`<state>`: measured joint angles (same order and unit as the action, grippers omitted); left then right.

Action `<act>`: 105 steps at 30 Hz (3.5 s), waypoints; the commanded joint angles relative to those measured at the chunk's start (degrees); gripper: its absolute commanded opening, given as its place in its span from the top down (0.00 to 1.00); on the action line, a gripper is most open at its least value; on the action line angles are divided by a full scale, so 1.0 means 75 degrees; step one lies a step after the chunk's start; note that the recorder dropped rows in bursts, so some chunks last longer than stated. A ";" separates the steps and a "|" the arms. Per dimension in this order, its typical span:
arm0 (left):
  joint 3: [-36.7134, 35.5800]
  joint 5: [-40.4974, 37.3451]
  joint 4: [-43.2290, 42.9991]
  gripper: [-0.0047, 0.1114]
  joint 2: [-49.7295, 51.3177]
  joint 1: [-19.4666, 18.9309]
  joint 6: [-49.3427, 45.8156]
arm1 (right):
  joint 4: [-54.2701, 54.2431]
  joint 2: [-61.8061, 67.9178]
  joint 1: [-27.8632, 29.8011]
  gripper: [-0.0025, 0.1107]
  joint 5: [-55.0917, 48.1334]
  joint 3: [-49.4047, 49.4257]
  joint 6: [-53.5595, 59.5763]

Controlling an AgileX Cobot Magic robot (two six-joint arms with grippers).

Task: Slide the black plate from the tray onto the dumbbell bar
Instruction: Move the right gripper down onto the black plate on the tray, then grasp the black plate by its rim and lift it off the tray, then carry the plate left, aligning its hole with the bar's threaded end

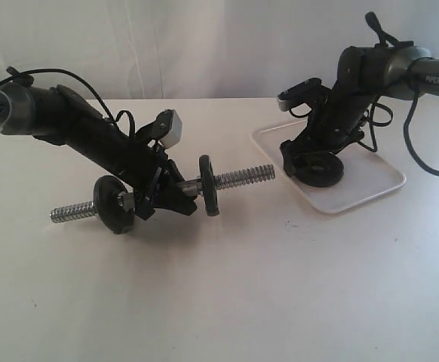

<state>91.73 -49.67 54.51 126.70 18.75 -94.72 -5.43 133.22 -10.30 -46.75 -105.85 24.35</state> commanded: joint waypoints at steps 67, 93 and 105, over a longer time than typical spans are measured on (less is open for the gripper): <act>0.0131 -0.0283 0.2262 0.96 -0.0525 0.0025 -0.0028 | -0.1158 -0.0773 0.0510 0.65 -0.0808 -0.0042 -0.0939; 0.0131 -0.0133 0.2317 0.96 -0.0525 0.0025 -0.0028 | -0.6478 -0.0757 0.2376 0.66 -0.2954 -0.0009 0.2255; 0.0131 -0.0133 0.2317 0.96 -0.0525 0.0025 -0.0028 | -0.7415 -0.0757 0.2634 0.66 -0.3096 0.0344 0.2930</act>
<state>91.73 -47.52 55.19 126.74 18.75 -94.72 -57.03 128.84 8.72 -69.48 -104.19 44.54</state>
